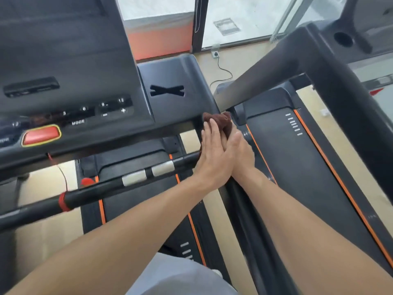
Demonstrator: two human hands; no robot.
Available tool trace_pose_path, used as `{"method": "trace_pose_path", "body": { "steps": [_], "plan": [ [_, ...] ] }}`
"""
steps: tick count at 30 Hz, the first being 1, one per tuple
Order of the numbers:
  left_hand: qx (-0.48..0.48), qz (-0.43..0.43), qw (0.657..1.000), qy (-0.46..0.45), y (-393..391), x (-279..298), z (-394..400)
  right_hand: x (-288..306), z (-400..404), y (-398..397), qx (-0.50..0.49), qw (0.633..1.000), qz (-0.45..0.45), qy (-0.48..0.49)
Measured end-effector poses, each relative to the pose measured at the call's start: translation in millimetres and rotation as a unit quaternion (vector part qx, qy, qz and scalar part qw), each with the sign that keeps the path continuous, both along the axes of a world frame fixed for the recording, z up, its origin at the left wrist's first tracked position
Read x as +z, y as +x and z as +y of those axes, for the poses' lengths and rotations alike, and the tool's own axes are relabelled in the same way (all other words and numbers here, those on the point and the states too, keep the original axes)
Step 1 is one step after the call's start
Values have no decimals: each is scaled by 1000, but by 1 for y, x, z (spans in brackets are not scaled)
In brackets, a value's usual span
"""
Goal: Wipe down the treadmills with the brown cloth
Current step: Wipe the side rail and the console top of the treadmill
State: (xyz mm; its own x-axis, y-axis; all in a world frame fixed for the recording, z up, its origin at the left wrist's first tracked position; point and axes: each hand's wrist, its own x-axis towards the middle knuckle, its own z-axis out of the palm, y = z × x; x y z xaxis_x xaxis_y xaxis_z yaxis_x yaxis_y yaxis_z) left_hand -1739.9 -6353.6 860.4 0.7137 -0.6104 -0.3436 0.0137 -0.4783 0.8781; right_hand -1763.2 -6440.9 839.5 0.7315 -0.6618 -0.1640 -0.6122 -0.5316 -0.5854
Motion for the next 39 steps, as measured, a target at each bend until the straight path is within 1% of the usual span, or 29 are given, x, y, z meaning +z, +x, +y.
{"method": "trace_pose_path", "body": {
  "steps": [2,4,6,8,10,12,14,16,18,22,24,28,32,34,36,39],
  "plan": [
    [-16,-19,999,24,42,12,-3,-3,-6,42,-3,1000,-1,-11],
    [-18,-8,1000,20,83,20,-10,-2,-15,81,8,1000,7,-29],
    [-20,-44,998,28,114,21,-15,1,-23,116,20,999,15,-38],
    [-22,-76,996,32,135,21,-16,3,-30,153,41,996,54,-54],
    [-15,-67,997,32,160,23,-11,7,-33,188,44,993,84,-78],
    [7,-78,996,39,192,29,-5,9,-34,219,51,989,102,-98],
    [23,-79,995,57,221,39,-2,11,-37,236,87,982,119,-118],
    [-15,-91,990,111,236,54,2,12,-43,237,164,968,129,-141],
    [-76,-142,972,170,235,67,9,12,-47,226,236,951,126,-156],
    [-118,-214,939,243,208,71,28,15,-32,189,288,932,130,-177],
    [-122,-232,925,273,187,69,38,17,-19,163,310,924,128,-183],
    [-96,-229,925,287,163,66,64,18,5,120,352,911,94,-193],
    [-15,-226,941,253,171,72,65,14,15,130,379,902,83,-189],
    [13,-238,942,235,177,74,63,10,18,143,384,900,83,-189],
    [15,-255,939,231,186,74,62,6,23,162,372,904,91,-192],
    [-23,-261,926,271,202,74,59,7,28,196,334,916,108,-194]
  ]
}}
